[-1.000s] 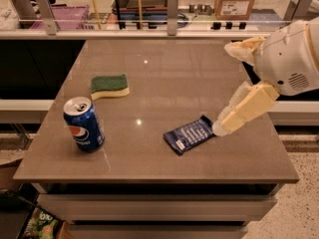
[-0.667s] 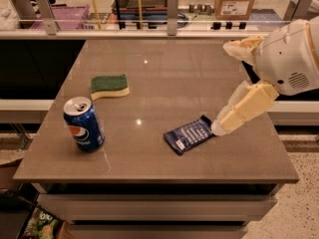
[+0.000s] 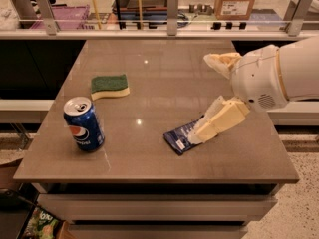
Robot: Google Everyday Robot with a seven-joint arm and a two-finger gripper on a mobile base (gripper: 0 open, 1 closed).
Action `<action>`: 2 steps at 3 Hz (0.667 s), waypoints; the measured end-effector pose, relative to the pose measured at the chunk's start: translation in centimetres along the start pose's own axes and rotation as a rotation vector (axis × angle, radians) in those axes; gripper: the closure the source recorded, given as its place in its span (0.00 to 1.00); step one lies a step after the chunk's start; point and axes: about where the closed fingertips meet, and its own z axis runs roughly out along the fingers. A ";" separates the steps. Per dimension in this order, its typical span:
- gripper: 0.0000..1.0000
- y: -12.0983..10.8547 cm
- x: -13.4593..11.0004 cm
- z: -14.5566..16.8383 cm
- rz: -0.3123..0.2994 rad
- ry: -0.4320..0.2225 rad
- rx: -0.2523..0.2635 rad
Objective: Pick pepsi can
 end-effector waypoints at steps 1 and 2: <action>0.00 0.2 -0.4 2.9 0.015 -0.078 -0.010; 0.00 0.3 -1.0 5.5 0.039 -0.156 -0.041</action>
Offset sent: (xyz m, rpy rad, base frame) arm 0.0321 0.0689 -0.0418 0.2658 0.0394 0.0781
